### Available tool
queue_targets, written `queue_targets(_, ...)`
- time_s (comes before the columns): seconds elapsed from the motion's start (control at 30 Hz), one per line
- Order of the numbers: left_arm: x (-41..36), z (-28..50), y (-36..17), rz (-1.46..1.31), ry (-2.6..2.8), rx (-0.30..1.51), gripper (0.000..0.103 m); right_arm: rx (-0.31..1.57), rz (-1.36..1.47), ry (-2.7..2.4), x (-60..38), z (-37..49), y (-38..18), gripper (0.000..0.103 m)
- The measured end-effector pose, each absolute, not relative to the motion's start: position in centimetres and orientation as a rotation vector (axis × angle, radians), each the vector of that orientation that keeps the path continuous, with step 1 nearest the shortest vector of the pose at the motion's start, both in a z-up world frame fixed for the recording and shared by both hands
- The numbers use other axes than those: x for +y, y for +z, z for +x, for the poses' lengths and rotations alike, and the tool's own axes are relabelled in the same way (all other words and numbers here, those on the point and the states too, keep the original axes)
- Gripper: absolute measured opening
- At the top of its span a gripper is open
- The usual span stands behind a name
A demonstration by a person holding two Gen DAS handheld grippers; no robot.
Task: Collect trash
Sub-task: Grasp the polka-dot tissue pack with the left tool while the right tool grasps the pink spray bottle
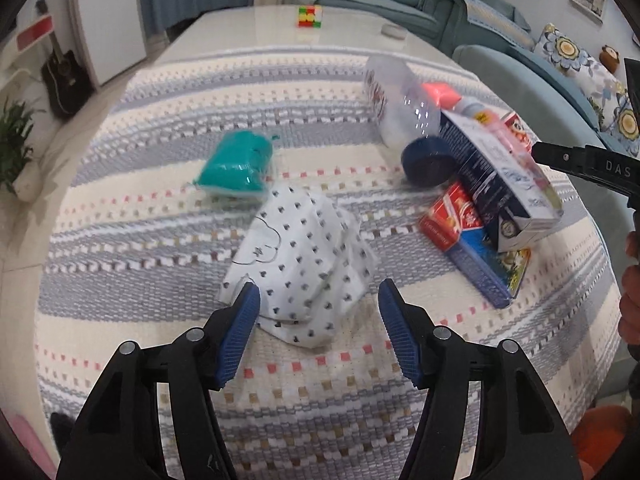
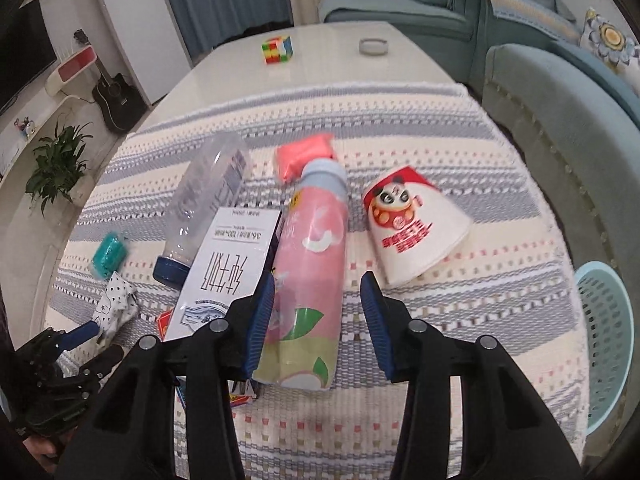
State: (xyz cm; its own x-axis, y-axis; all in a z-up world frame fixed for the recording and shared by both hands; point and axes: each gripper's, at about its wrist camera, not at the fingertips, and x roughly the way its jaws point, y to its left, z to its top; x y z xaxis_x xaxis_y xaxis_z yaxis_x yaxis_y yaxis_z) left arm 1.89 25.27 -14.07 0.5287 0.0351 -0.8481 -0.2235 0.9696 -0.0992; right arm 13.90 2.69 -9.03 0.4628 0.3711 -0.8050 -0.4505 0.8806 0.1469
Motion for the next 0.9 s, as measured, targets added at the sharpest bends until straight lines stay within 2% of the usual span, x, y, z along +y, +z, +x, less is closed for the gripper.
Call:
queue_targets(0.13, 25.3, 2.0, -14.1, -0.185, 0.160, 0.996, 0.060, 0.983, -0.108, 0.511, 3.5, 14.2, -9.8, 0.041)
queue_targets(0.4, 25.3, 2.1, -14.0, -0.173, 0.177, 1.001, 0.050, 1.014, -0.110, 0.534, 5.0, 15.1, -10.7, 0.043)
queue_targets(0.5, 26.0, 2.2, -14.0, -0.193, 0.182, 0.999, 0.042, 1.050, -0.077, 0.546, 5.2, 15.9, -11.0, 0.047)
queue_targets(0.6, 26.5, 2.3, -14.0, -0.196, 0.193, 0.997, 0.029, 1.081, -0.036, 0.557, 5.2, 16.8, -11.6, 0.048)
queue_targets(0.67, 26.8, 2.3, -13.9, -0.202, 0.194, 0.995, 0.015, 1.083, -0.034, 0.567, 5.3, 16.9, -11.7, 0.048)
queue_targets(0.73, 26.8, 2.2, -13.7, -0.224, 0.187, 0.986, 0.005, 1.077, -0.037, 0.579, 5.1, 16.8, -11.7, 0.047)
queue_targets(0.9, 26.1, 1.5, -12.3, -0.251, 0.153, 0.931, 0.002, 1.028, -0.014, 0.601, 3.7, 16.0, -10.7, 0.046)
